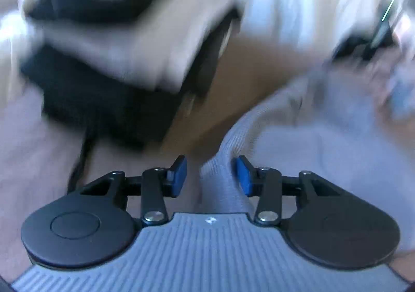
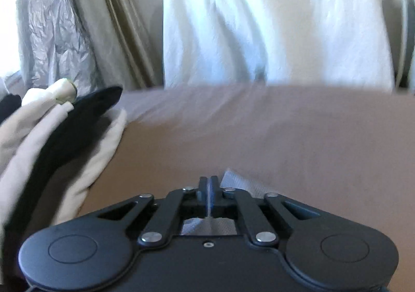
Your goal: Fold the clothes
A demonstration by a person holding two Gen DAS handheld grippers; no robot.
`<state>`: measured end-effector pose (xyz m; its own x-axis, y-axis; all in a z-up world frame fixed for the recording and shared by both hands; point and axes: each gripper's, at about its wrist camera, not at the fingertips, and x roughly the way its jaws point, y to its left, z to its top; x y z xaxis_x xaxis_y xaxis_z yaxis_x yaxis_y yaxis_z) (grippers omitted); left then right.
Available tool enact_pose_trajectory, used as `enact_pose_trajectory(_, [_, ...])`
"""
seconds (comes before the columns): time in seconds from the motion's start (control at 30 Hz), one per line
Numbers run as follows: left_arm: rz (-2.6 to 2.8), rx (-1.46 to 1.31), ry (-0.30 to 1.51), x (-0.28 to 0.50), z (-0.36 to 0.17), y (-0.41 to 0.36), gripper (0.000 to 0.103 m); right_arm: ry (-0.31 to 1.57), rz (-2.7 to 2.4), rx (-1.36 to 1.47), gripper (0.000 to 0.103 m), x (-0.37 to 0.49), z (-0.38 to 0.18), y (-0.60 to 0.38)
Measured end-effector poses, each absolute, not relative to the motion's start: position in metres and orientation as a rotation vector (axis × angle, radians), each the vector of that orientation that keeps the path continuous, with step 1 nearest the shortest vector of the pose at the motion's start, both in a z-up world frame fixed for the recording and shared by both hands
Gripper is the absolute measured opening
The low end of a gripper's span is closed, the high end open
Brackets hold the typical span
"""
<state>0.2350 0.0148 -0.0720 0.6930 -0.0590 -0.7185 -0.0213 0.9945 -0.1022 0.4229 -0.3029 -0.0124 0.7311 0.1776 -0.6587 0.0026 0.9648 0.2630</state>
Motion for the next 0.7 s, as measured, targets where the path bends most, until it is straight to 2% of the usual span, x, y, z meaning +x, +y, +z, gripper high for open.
enact_pose_trajectory(0.03, [-0.003,-0.104,0.855,0.238,-0.084,0.017,0.047,0.745,0.082,0.280,0.015,0.418,-0.007,-0.308])
enact_pose_trajectory(0.07, [-0.003,-0.129,0.847,0.235,-0.086,0.022,0.047,0.719,0.090,0.306,0.026,0.410,-0.002,-0.315])
enact_pose_trajectory(0.1, [0.003,-0.156,0.840,0.233,-0.082,0.026,0.052,0.696,0.100,0.331,0.045,0.402,0.002,-0.322])
enact_pose_trajectory(0.13, [0.010,-0.181,0.833,0.231,-0.078,0.030,0.056,0.679,0.096,0.358,0.052,0.394,0.007,-0.329])
enact_pose_trajectory(0.17, [0.018,-0.197,0.826,0.230,-0.073,0.033,0.062,0.668,0.088,0.372,0.054,0.387,0.010,-0.336])
enact_pose_trajectory(0.27, [-0.005,-0.236,0.802,0.228,-0.063,0.042,0.064,0.670,0.081,0.333,0.057,0.363,0.011,-0.354])
enact_pose_trajectory(0.3, [-0.022,-0.256,0.803,0.228,-0.063,0.045,0.065,0.688,0.080,0.318,0.064,0.356,0.008,-0.359])
enact_pose_trajectory(0.43, [-0.050,-0.337,0.840,0.228,-0.077,0.054,0.066,0.777,0.068,0.362,0.078,0.330,-0.020,-0.387])
enact_pose_trajectory(0.47, [-0.052,-0.350,0.847,0.227,-0.081,0.055,0.066,0.801,0.070,0.390,0.085,0.327,-0.029,-0.391])
enact_pose_trajectory(0.6, [-0.061,-0.328,0.815,0.231,-0.085,0.042,0.066,0.885,0.092,0.442,0.088,0.333,-0.072,-0.390])
enact_pose_trajectory(0.63, [-0.066,-0.329,0.802,0.231,-0.085,0.040,0.066,0.870,0.119,0.411,0.078,0.336,-0.077,-0.385])
enact_pose_trajectory(0.67, [-0.071,-0.329,0.789,0.230,-0.085,0.039,0.066,0.843,0.175,0.317,0.016,0.341,-0.077,-0.375])
enact_pose_trajectory(0.7, [-0.078,-0.331,0.781,0.228,-0.085,0.038,0.066,0.847,0.210,0.184,0.006,0.350,-0.075,-0.360])
